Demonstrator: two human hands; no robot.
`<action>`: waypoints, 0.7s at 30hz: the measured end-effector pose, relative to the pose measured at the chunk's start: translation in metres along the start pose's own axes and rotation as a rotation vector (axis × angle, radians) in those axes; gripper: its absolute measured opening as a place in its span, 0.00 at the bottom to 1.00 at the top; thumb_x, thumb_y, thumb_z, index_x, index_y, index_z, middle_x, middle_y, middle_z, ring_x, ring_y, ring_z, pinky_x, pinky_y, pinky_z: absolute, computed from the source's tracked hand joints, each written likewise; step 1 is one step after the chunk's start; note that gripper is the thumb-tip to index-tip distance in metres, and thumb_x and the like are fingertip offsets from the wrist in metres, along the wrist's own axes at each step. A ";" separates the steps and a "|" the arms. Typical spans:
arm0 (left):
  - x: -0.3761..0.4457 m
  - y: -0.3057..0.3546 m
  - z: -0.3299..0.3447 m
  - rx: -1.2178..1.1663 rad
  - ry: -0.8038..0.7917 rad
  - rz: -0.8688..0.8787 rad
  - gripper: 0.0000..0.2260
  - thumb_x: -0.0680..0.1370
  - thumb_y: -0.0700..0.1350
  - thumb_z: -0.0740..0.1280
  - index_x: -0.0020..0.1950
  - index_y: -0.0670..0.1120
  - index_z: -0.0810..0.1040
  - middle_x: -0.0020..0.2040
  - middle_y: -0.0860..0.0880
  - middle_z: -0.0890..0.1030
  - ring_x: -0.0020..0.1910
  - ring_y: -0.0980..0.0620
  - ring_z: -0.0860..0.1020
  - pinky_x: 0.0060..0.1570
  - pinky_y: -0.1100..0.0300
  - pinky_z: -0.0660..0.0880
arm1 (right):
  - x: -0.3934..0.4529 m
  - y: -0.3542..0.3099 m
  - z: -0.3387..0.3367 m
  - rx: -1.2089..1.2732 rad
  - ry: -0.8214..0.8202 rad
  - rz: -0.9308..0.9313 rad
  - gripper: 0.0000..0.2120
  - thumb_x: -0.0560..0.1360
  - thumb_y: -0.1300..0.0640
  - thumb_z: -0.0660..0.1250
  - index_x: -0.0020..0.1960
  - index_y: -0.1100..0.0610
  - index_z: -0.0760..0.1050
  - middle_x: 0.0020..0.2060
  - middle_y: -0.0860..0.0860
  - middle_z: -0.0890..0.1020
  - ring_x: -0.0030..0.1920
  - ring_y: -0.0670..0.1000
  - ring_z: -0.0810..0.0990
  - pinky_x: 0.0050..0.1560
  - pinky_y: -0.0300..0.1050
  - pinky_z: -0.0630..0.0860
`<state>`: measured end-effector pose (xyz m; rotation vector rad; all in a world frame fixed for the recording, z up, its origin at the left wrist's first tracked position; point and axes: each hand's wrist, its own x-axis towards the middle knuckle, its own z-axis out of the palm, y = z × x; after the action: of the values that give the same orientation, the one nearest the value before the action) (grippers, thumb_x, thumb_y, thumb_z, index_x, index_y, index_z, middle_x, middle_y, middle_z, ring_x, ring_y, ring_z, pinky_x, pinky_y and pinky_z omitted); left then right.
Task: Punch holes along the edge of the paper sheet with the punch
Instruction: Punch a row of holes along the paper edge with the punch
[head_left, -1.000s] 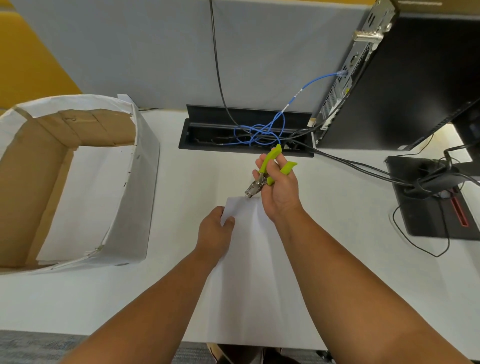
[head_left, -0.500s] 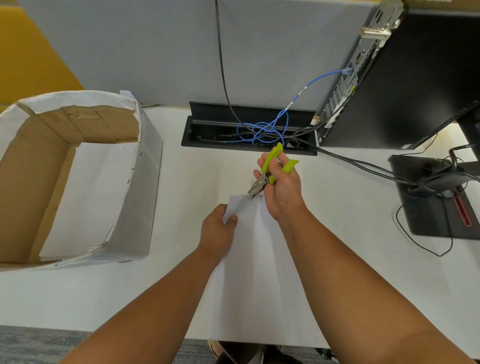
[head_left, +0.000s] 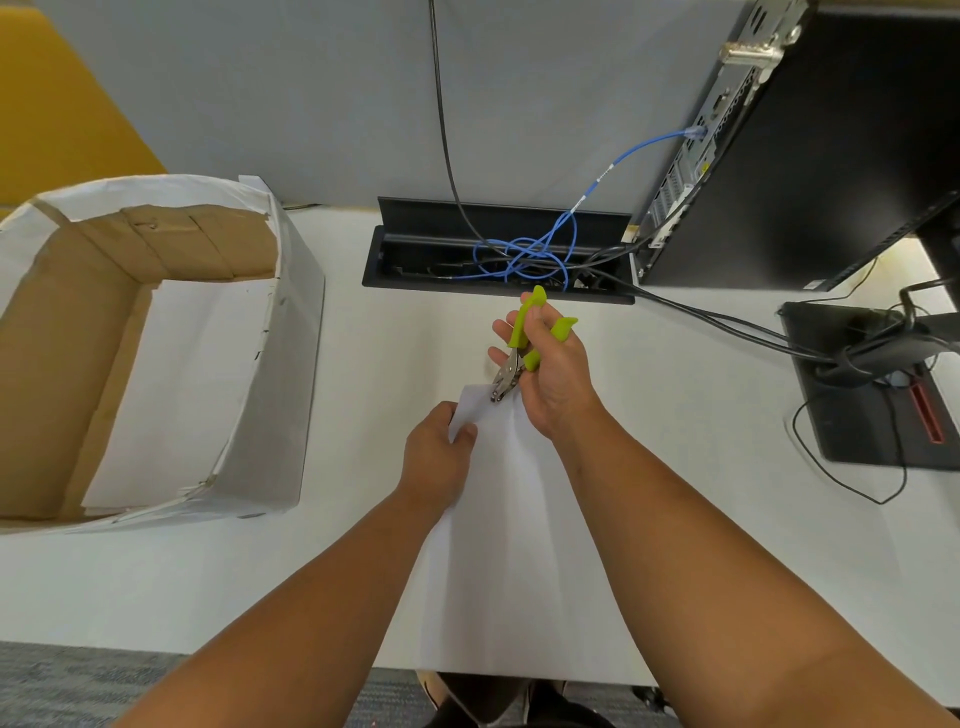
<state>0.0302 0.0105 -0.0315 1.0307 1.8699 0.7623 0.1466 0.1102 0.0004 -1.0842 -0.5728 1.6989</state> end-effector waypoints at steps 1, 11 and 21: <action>0.000 0.000 0.000 0.011 0.000 -0.003 0.05 0.82 0.46 0.61 0.53 0.48 0.75 0.48 0.50 0.79 0.45 0.50 0.76 0.46 0.60 0.71 | 0.000 -0.001 0.002 -0.001 0.001 0.002 0.14 0.81 0.54 0.63 0.64 0.56 0.74 0.50 0.55 0.81 0.55 0.54 0.82 0.59 0.58 0.79; 0.001 -0.001 -0.001 -0.012 -0.019 -0.018 0.05 0.81 0.45 0.61 0.54 0.48 0.75 0.49 0.49 0.80 0.48 0.48 0.77 0.50 0.56 0.75 | 0.004 0.003 0.012 0.002 0.048 -0.024 0.14 0.80 0.52 0.66 0.61 0.58 0.74 0.40 0.53 0.82 0.42 0.51 0.81 0.53 0.55 0.81; 0.003 0.001 -0.002 -0.020 -0.030 -0.029 0.05 0.81 0.45 0.61 0.53 0.47 0.75 0.48 0.49 0.79 0.45 0.49 0.77 0.47 0.57 0.75 | 0.004 0.002 0.020 -0.035 0.048 -0.040 0.05 0.79 0.55 0.66 0.53 0.55 0.77 0.35 0.52 0.78 0.34 0.49 0.75 0.40 0.46 0.78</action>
<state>0.0279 0.0134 -0.0315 0.9954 1.8441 0.7436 0.1279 0.1150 0.0075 -1.1285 -0.5919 1.6290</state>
